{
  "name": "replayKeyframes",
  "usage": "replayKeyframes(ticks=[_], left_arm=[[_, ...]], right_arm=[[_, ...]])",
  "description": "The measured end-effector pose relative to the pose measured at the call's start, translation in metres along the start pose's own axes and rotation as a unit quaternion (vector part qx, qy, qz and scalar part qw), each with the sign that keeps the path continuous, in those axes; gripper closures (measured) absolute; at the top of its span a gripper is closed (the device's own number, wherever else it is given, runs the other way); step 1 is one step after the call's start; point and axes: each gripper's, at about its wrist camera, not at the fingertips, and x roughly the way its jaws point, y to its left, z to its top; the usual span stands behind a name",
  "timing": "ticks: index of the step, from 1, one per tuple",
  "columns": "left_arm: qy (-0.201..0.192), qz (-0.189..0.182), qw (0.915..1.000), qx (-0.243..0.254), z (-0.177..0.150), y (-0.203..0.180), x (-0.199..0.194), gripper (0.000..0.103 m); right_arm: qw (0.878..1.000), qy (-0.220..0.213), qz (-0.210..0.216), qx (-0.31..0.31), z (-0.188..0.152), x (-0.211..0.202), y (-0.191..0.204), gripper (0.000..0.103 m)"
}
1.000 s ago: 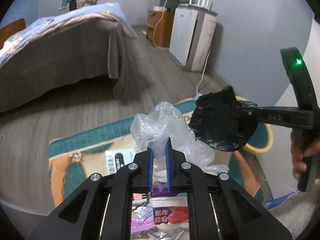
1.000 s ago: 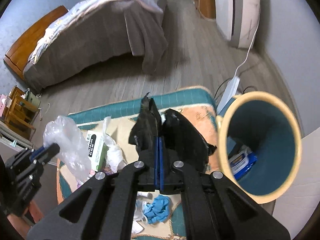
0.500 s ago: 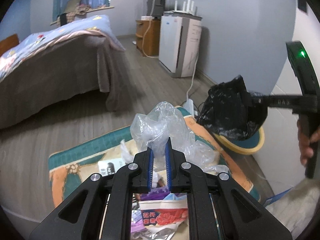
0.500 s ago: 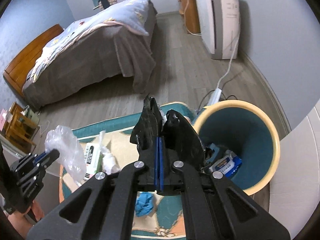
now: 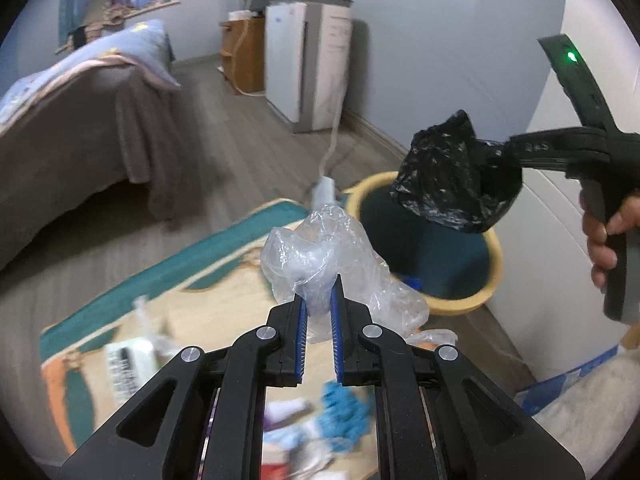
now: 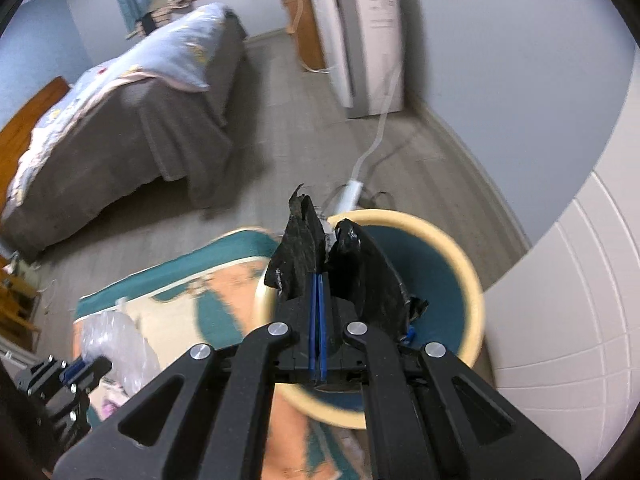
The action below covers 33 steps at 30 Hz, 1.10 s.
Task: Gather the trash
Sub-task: 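Carry the black bag to the wastebasket and release it from the right tool, then grasp the white tissue with the right tool while the left tool grasps the COLTALIN box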
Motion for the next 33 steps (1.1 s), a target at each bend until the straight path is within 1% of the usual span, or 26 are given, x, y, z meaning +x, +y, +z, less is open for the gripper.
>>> replayKeyframes(ticks=[2, 6, 9, 10, 12, 13, 14, 15, 16, 17, 18, 19, 20, 21, 22, 23, 25, 27, 33], left_arm=[[0.005, -0.011, 0.9999, 0.004, 0.006, -0.012, 0.014, 0.091], [0.011, -0.020, 0.9993, 0.028, 0.022, -0.040, 0.045, 0.091], [0.017, -0.031, 0.9988, 0.034, 0.034, -0.054, 0.066, 0.091], [0.021, -0.027, 0.9987, 0.039, 0.038, -0.059, 0.073, 0.088], [0.028, -0.019, 0.9981, 0.050, 0.041, -0.065, 0.086, 0.084], [0.031, -0.019, 0.9979, 0.053, 0.042, -0.067, 0.091, 0.077], [0.031, -0.017, 0.9979, 0.054, 0.043, -0.068, 0.095, 0.065], [0.030, -0.014, 0.9980, 0.054, 0.042, -0.068, 0.096, 0.057], [0.024, -0.015, 0.9983, 0.051, 0.042, -0.069, 0.095, 0.044], [0.019, -0.019, 0.9985, 0.048, 0.042, -0.070, 0.094, 0.037], [0.015, -0.021, 0.9986, 0.046, 0.042, -0.069, 0.093, 0.034], [0.014, -0.018, 0.9987, 0.046, 0.042, -0.068, 0.092, 0.025], [0.011, -0.009, 0.9988, 0.046, 0.041, -0.066, 0.090, 0.017], [0.008, -0.003, 0.9989, 0.046, 0.040, -0.066, 0.087, 0.014], [0.003, 0.001, 0.9990, 0.044, 0.039, -0.064, 0.084, 0.011], [0.000, 0.004, 0.9992, 0.040, 0.038, -0.062, 0.081, 0.009], [0.000, 0.013, 0.9995, 0.028, 0.036, -0.056, 0.075, 0.008], [0.001, 0.016, 0.9997, 0.017, 0.032, -0.049, 0.070, 0.007], [-0.001, 0.044, 0.9990, 0.009, 0.017, -0.024, 0.039, 0.007]], right_arm=[[1.000, 0.008, -0.008, 0.005, 0.000, 0.008, -0.010, 0.103], [0.999, 0.023, -0.021, 0.013, -0.003, 0.019, -0.023, 0.102], [0.999, 0.024, -0.026, 0.025, -0.003, 0.020, -0.031, 0.102], [0.999, 0.024, -0.027, 0.028, -0.004, 0.020, -0.032, 0.102], [0.999, 0.026, -0.028, 0.030, -0.004, 0.022, -0.034, 0.102], [0.999, 0.028, -0.029, 0.030, -0.005, 0.023, -0.034, 0.102], [0.999, 0.029, -0.029, 0.031, -0.005, 0.023, -0.035, 0.102], [0.999, 0.031, -0.030, 0.032, -0.006, 0.024, -0.036, 0.101], [0.998, 0.032, -0.030, 0.034, -0.006, 0.025, -0.037, 0.100], [0.998, 0.033, -0.031, 0.035, -0.005, 0.025, -0.039, 0.099], [0.998, 0.033, -0.033, 0.037, -0.005, 0.025, -0.040, 0.090], [0.998, 0.033, -0.035, 0.040, -0.005, 0.025, -0.041, 0.072], [0.998, 0.032, -0.035, 0.044, -0.005, 0.025, -0.042, 0.061], [0.998, 0.029, -0.032, 0.048, -0.005, 0.024, -0.042, 0.044], [0.998, 0.026, -0.030, 0.051, -0.005, 0.022, -0.041, 0.036], [0.998, 0.024, -0.028, 0.052, -0.004, 0.021, -0.042, 0.033], [0.998, 0.017, -0.024, 0.055, -0.003, 0.018, -0.040, 0.015], [0.998, 0.012, -0.024, 0.057, -0.002, 0.016, -0.038, 0.006], [0.998, 0.017, -0.029, 0.052, 0.000, 0.016, -0.028, 0.006]])
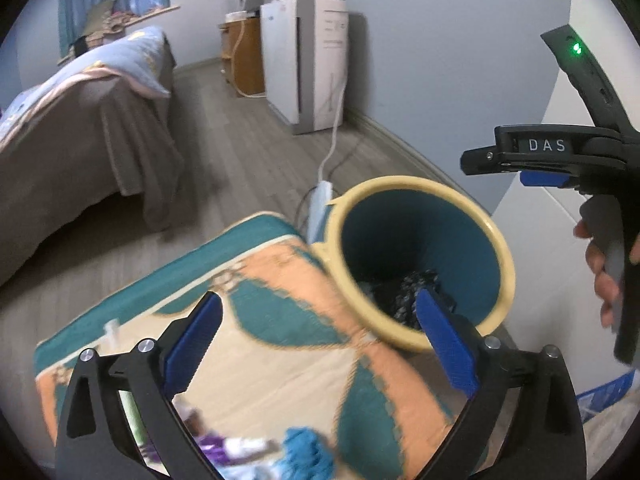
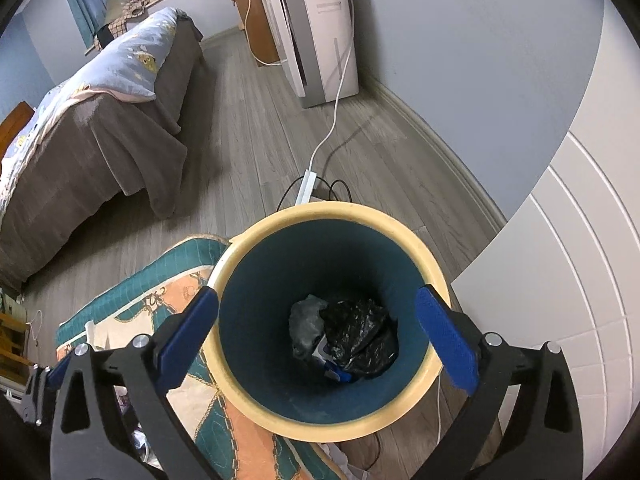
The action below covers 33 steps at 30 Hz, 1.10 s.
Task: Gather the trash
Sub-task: 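Grasp the white tissue with the right tool while the left tool grasps the COLTALIN box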
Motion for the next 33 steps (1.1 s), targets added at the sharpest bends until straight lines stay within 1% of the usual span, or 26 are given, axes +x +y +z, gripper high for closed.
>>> replayKeyframes(ticks=[4, 8, 11, 15, 19, 20, 21, 23, 25, 27, 29, 33], left_arm=[[0.000, 0.019, 0.9998, -0.011, -0.009, 0.024, -0.024, 0.006], [-0.002, 0.046, 0.9985, -0.030, -0.018, 0.058, -0.053, 0.006], [-0.005, 0.078, 0.9959, -0.046, -0.026, 0.087, -0.074, 0.005], [-0.003, 0.111, 0.9901, -0.085, -0.042, 0.131, -0.096, 0.005], [-0.013, 0.147, 0.9813, -0.123, -0.068, 0.170, -0.111, 0.005], [-0.006, 0.162, 0.9778, -0.132, -0.075, 0.181, -0.110, 0.005], [0.001, 0.168, 0.9758, -0.140, -0.078, 0.187, -0.109, 0.005], [0.004, 0.175, 0.9718, -0.158, -0.086, 0.201, -0.110, 0.005], [0.006, 0.175, 0.9708, -0.164, -0.092, 0.210, -0.112, 0.005], [0.015, 0.174, 0.9691, -0.174, -0.097, 0.220, -0.110, 0.005], [0.020, 0.171, 0.9680, -0.182, -0.101, 0.225, -0.107, 0.005], [0.033, 0.183, 0.9652, -0.184, -0.107, 0.237, -0.101, 0.005]], right_arm=[[1.000, -0.001, 0.007, -0.017, 0.000, -0.002, 0.017, 0.006], [0.999, 0.001, 0.022, -0.042, -0.002, -0.004, 0.042, 0.006], [0.996, 0.000, 0.032, -0.084, -0.009, -0.005, 0.073, 0.006], [0.991, 0.005, 0.050, -0.124, -0.019, -0.005, 0.107, 0.006], [0.985, 0.014, 0.059, -0.161, -0.033, -0.003, 0.142, 0.006], [0.984, 0.015, 0.060, -0.167, -0.035, -0.002, 0.147, 0.006], [0.983, 0.019, 0.062, -0.173, -0.038, -0.001, 0.154, 0.006], [0.981, 0.027, 0.066, -0.179, -0.045, 0.003, 0.167, 0.006], [0.980, 0.049, 0.077, -0.179, -0.056, 0.011, 0.183, 0.006], [0.978, 0.074, 0.088, -0.172, -0.069, 0.022, 0.200, 0.006], [0.977, 0.085, 0.093, -0.174, -0.080, 0.028, 0.212, 0.006], [0.971, 0.107, 0.087, -0.195, -0.098, 0.046, 0.237, 0.006]])
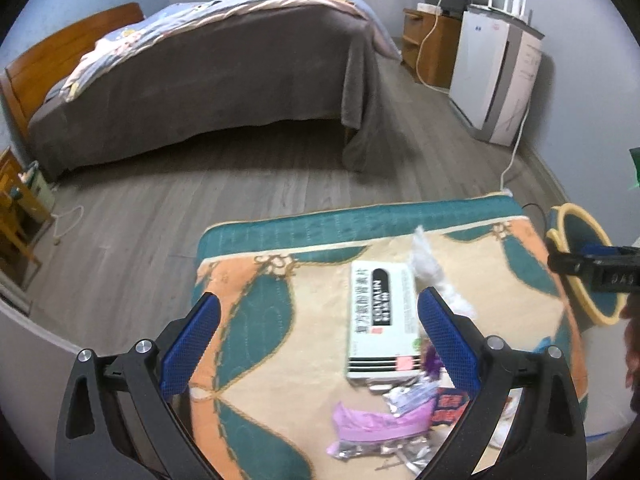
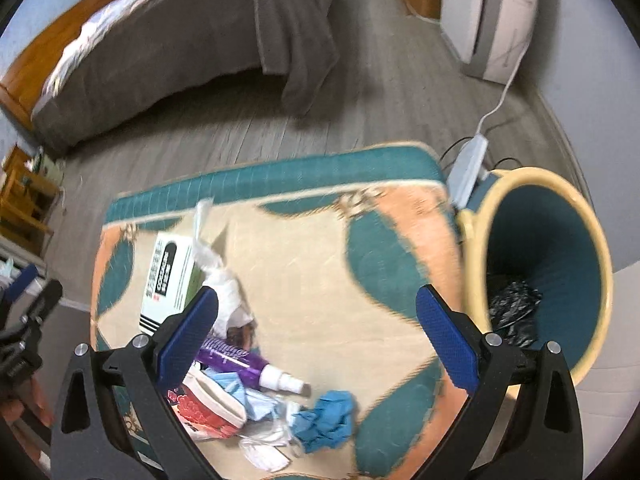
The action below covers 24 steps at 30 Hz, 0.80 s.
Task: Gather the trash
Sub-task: 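Grasp the white tissue with the right tool while the left tool grasps the COLTALIN box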
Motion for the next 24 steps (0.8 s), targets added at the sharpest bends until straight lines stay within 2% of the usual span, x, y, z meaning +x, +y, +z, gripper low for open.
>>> replayKeyframes(ticks=[7, 11, 17, 18, 19, 21, 24], left_arm=[[0.032, 0.009, 0.9994, -0.003, -0.009, 0.021, 0.022, 0.005], [0.048, 0.015, 0.9987, -0.009, -0.014, 0.032, 0.032, 0.005], [0.067, 0.019, 0.9976, 0.008, -0.019, 0.028, 0.047, 0.005], [0.070, 0.019, 0.9972, 0.017, -0.021, 0.024, 0.050, 0.005], [0.072, 0.018, 0.9970, 0.022, -0.021, 0.021, 0.052, 0.005], [0.080, 0.013, 0.9962, 0.032, -0.024, 0.014, 0.059, 0.005], [0.092, -0.002, 0.9951, 0.035, -0.027, 0.002, 0.071, 0.005]], right_arm=[[1.000, 0.023, -0.013, -0.017, 0.001, 0.037, 0.029, 0.006], [0.998, 0.050, 0.015, -0.031, -0.005, 0.058, 0.046, 0.010], [0.994, 0.091, 0.024, -0.055, -0.014, 0.087, 0.060, 0.038], [0.993, 0.103, 0.033, -0.052, -0.016, 0.092, 0.060, 0.045], [0.992, 0.110, 0.042, -0.048, -0.016, 0.095, 0.059, 0.058], [0.989, 0.126, 0.072, -0.026, -0.017, 0.099, 0.055, 0.077], [0.992, 0.111, 0.062, -0.023, -0.010, 0.090, 0.049, 0.080]])
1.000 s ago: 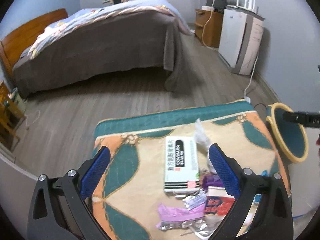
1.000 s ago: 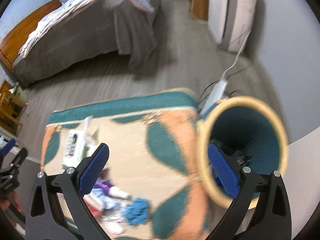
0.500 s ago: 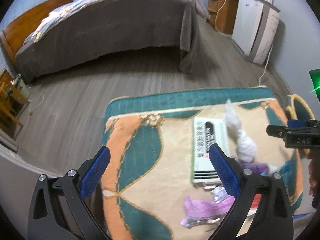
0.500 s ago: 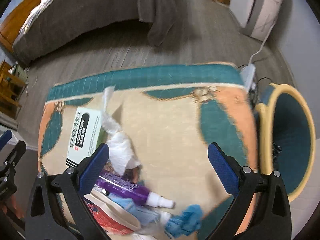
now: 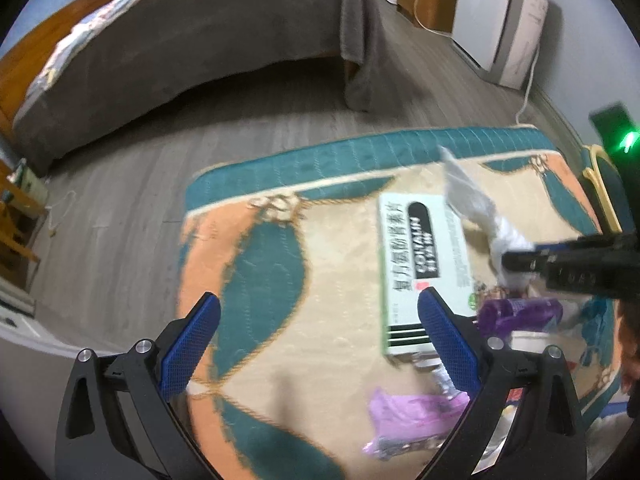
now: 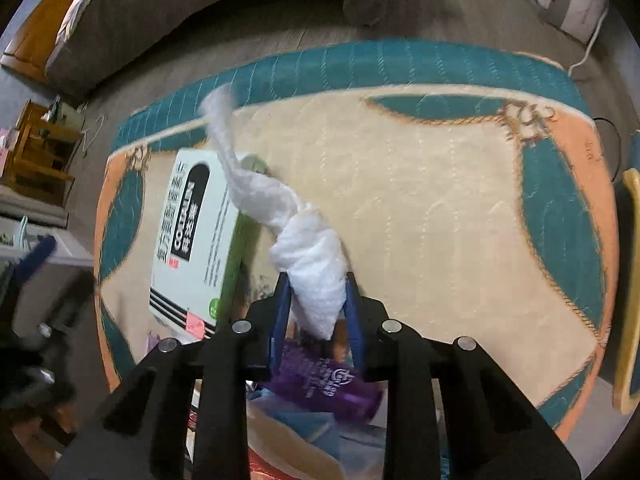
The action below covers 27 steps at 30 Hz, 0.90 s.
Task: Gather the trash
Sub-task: 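Grasp the white tissue with the right tool while the left tool grasps the COLTALIN box, then drop the tissue from the right tool while the left tool drops the box into the wastebasket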
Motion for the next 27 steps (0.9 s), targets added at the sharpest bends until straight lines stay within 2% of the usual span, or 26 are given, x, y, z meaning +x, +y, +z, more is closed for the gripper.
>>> replayKeyframes(ticks=[6, 8, 10, 12, 16, 19, 20, 21, 23, 24, 27], left_arm=[[0.028, -0.038, 0.9988, 0.015, 0.001, -0.031, 0.027, 0.005], [0.031, -0.040, 0.9985, 0.022, 0.002, -0.038, 0.033, 0.005], [0.035, -0.040, 0.9983, 0.026, 0.004, -0.046, 0.041, 0.005], [0.036, -0.046, 0.9978, 0.032, 0.004, -0.052, 0.048, 0.005], [0.033, -0.057, 0.9965, 0.052, 0.006, -0.063, 0.053, 0.007], [0.037, -0.061, 0.9964, 0.046, 0.005, -0.062, 0.058, 0.011], [0.038, -0.064, 0.9962, 0.045, 0.004, -0.062, 0.059, 0.021], [0.044, -0.066, 0.9957, 0.047, 0.003, -0.061, 0.062, 0.026], [0.046, -0.069, 0.9954, 0.049, 0.002, -0.059, 0.063, 0.028], [0.044, -0.069, 0.9952, 0.054, 0.002, -0.059, 0.062, 0.029], [0.029, -0.065, 0.9951, 0.068, 0.004, -0.061, 0.053, 0.030]], right_arm=[[0.999, -0.019, -0.022, 0.032, 0.007, -0.014, -0.025, 0.080], [0.999, -0.019, -0.026, 0.044, 0.009, -0.016, -0.035, 0.071], [0.998, -0.028, -0.032, 0.052, 0.012, -0.019, -0.044, 0.055], [0.997, -0.038, -0.031, 0.055, 0.015, -0.022, -0.050, 0.050], [0.998, -0.041, -0.019, 0.051, 0.019, -0.017, -0.047, 0.046], [0.998, -0.036, -0.009, 0.048, 0.022, -0.008, -0.041, 0.046], [0.999, -0.031, -0.011, 0.043, 0.023, -0.005, -0.040, 0.046], [0.999, -0.026, -0.014, 0.040, 0.022, -0.001, -0.036, 0.046], [0.999, -0.013, -0.013, 0.032, 0.021, 0.005, -0.032, 0.064], [0.999, -0.009, -0.011, 0.030, 0.021, 0.005, -0.031, 0.077], [1.000, -0.016, -0.015, 0.020, 0.021, -0.002, -0.026, 0.077]])
